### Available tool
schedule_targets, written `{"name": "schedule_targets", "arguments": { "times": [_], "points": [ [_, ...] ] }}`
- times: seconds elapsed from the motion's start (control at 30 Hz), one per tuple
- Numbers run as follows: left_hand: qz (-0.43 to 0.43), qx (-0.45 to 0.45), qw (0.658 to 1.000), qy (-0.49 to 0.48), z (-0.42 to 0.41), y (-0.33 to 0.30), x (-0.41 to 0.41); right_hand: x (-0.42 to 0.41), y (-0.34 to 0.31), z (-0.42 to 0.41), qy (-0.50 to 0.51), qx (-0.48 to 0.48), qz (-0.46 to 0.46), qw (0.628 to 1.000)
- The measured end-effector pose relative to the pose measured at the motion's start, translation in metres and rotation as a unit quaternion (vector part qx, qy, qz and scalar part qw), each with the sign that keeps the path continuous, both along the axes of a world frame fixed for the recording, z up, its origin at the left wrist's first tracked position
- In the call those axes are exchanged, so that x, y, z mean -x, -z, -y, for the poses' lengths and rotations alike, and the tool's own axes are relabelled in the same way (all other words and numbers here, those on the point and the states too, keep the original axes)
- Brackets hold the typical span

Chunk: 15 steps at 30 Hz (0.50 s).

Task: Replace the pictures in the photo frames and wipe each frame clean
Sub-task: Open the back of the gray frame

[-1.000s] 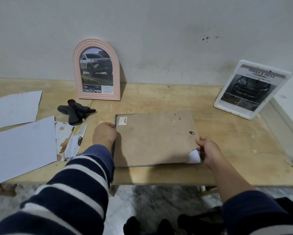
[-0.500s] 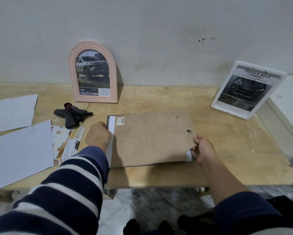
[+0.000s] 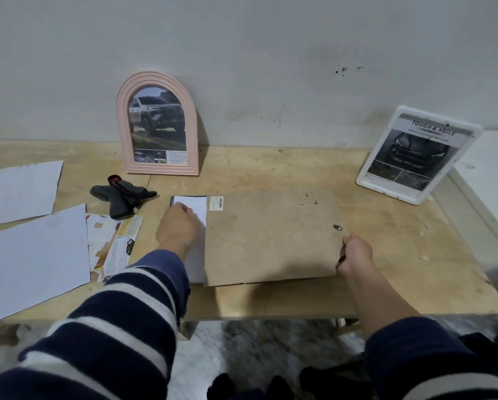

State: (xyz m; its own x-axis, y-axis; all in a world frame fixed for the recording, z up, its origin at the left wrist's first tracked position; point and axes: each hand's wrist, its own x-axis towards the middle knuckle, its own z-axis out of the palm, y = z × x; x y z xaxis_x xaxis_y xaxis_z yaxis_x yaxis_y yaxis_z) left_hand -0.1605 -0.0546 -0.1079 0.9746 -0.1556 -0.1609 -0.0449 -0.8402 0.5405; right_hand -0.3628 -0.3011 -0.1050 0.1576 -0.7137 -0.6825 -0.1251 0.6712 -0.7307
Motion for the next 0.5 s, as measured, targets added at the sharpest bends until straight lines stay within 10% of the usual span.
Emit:
{"name": "schedule_targets", "arguments": {
  "times": [0.5],
  "points": [
    [-0.238,0.164,0.949,0.128,0.154,-0.016,0.083,0.11,-0.008,0.064,0.209,-0.011,-0.021,0.978]
  ]
}}
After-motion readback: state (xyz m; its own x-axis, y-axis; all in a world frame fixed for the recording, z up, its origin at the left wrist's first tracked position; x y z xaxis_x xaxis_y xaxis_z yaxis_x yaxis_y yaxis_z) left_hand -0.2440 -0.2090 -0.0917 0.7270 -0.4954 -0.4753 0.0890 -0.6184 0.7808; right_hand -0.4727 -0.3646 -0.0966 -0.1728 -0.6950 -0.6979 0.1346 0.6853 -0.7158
